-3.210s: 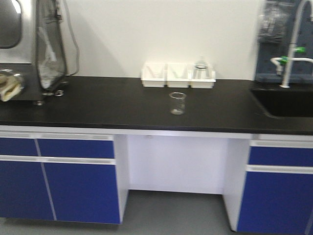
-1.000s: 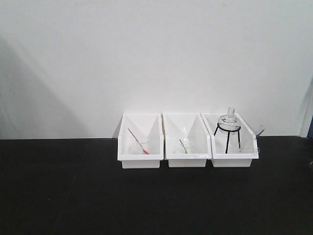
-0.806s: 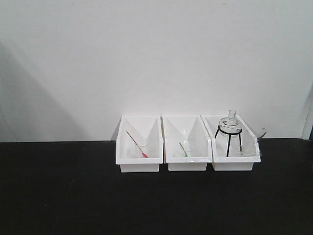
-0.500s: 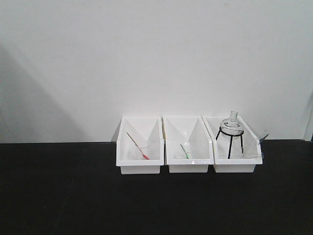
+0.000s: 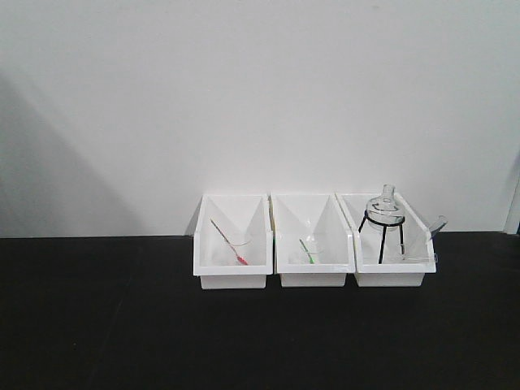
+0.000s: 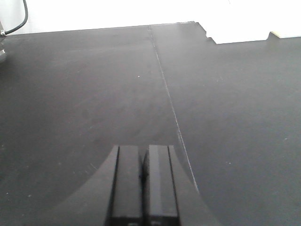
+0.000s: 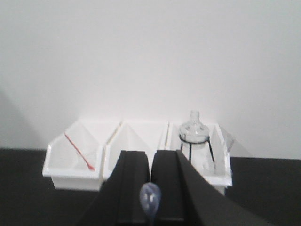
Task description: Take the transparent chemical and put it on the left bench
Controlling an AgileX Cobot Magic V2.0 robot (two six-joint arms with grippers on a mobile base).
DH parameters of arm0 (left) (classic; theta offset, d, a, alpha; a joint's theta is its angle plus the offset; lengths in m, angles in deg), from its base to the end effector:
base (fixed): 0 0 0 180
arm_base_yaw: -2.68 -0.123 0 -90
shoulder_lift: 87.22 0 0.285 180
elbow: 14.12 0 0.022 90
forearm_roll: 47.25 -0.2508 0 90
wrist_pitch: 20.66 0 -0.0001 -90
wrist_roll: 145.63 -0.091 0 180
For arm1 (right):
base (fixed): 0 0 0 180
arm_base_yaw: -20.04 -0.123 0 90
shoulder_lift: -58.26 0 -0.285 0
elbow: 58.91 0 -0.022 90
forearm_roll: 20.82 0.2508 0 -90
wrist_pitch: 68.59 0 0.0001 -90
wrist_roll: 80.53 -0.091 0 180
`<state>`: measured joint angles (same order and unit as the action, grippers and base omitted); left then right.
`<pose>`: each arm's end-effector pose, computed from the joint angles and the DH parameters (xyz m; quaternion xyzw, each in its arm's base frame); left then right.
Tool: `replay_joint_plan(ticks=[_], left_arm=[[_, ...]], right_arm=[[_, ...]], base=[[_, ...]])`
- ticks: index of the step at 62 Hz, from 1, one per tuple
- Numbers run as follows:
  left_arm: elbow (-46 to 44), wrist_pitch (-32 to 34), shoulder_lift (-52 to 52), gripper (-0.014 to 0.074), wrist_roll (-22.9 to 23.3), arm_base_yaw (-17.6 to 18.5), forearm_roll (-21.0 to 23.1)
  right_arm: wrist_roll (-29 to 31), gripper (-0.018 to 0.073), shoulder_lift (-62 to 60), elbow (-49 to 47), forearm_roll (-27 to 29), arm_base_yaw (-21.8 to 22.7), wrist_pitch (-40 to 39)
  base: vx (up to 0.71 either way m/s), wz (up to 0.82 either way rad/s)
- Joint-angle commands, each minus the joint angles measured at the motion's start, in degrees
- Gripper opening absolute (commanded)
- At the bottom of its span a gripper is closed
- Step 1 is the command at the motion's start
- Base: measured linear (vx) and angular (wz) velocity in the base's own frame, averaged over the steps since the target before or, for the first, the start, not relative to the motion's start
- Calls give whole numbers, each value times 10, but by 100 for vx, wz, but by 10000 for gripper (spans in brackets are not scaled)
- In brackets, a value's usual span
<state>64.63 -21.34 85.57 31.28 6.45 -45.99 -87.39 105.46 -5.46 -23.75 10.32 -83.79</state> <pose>0.0566 -0.0038 0.2036 0.0336 0.6852 -0.0124 0.7274 0.1453 0.0261 0.3145 -0.0386 0.6775 0.0925 0.7287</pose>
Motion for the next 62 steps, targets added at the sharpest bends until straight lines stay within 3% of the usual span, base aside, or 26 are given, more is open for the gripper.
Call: replay_joint_plan(ticks=[1,13,18,32,39,46,62], left_arm=[[9,45,11,-3,4,1,0],[9,45,11,-3,4,1,0],[9,45,11,-3,4,1,0],[9,45,11,-3,4,1,0],[9,45,11,-3,4,1,0],[9,45,11,-3,4,1,0],[9,45,11,-3,4,1,0]], right_arm=[[-84,0,58,-19,-43,-2,-130],[-237,0,208,-19,-292,-36,-298],[-263,0,265,-19,-337,-36,-349],[-260,6,360,-19,-346,-36,-360],[-255,52,390,-19,-349,-36,-369],[-233,158,413,-19,-368,-36,-384],[-232,538,429,-19,-393,-36,-403]], base=[[0,0],[0,0],[0,0],[0,0],[0,0],[0,0],[0,0]])
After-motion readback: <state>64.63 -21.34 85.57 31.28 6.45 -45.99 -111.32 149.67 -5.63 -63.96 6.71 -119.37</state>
